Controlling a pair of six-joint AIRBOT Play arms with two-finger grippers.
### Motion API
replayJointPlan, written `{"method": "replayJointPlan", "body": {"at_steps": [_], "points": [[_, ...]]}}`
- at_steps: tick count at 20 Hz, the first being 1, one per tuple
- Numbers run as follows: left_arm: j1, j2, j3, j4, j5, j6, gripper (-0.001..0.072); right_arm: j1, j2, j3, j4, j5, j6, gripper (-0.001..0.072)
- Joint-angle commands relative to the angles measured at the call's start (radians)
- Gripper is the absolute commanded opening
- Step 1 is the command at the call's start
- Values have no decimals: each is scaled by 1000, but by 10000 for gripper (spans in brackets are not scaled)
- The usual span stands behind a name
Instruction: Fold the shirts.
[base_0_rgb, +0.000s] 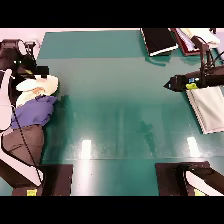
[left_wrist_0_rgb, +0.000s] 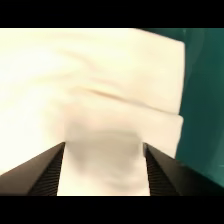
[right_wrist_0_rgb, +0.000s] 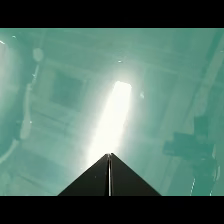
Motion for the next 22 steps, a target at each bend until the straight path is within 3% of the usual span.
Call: {"method": "replayJointPlan", "body": {"at_steps": [1, 2, 3, 6, 9, 15, 18, 22], "points": [[8, -33, 0, -7, -3, 0, 404, 1, 0, 0, 0, -4, 1, 22], [8, -33, 0, -6, -8, 0, 168, 1, 0, 0, 0, -4, 1, 22], [8, -33, 0, -6, -10, 3, 31, 1, 0, 0, 0, -5, 1, 22], [8, 0, 5, -8, -14, -4, 23, 1, 2, 9, 1, -3, 1, 22], [7, 153, 71, -41, 40, 2, 22, 1, 2, 118, 1, 5, 12, 21], [-9, 567, 204, -341, 54, 140, 21, 1, 2, 404, -3, -27, 11, 22], [-171, 675, 204, -349, 51, 166, 21, 0, 2, 502, -10, -34, 11, 22], [-480, 656, 129, -346, 46, 166, 21, -39, 2, 594, -9, -21, 11, 22]]}}
